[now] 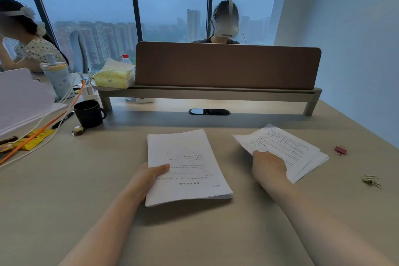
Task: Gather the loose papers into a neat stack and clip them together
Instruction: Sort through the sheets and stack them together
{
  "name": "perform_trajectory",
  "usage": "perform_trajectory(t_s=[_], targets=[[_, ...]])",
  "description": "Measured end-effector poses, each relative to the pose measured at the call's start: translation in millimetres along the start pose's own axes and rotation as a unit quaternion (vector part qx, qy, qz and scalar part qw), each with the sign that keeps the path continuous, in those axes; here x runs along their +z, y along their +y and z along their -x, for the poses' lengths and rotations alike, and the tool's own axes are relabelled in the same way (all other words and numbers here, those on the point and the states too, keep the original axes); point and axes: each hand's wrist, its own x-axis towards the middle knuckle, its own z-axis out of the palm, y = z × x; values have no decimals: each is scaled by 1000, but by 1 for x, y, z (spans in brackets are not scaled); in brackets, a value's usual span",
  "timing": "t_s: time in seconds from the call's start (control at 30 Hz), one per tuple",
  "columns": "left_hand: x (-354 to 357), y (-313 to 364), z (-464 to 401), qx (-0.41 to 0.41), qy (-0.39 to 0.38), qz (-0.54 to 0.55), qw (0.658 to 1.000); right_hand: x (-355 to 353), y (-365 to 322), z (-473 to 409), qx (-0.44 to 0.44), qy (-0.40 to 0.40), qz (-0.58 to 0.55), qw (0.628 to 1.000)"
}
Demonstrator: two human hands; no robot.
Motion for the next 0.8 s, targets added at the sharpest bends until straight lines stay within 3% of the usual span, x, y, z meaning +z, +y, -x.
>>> perform_trajectory(t_s=[0.17,0.33,0.6,0.8], targets=[[1,3,0,-4,-8,-31,999,-17,-22,9,-92,89,-89,988],[-5,3,-1,-62,-16,-25,998,-22,-57,26,-203,113,-115,966],[-5,8,-3,-89,-4,33,995,-9,-78,39,-345,21,-85,934],[-12,11,-4,-106,-60,62,991,-1,-81,46,-407,-15,-90,909]])
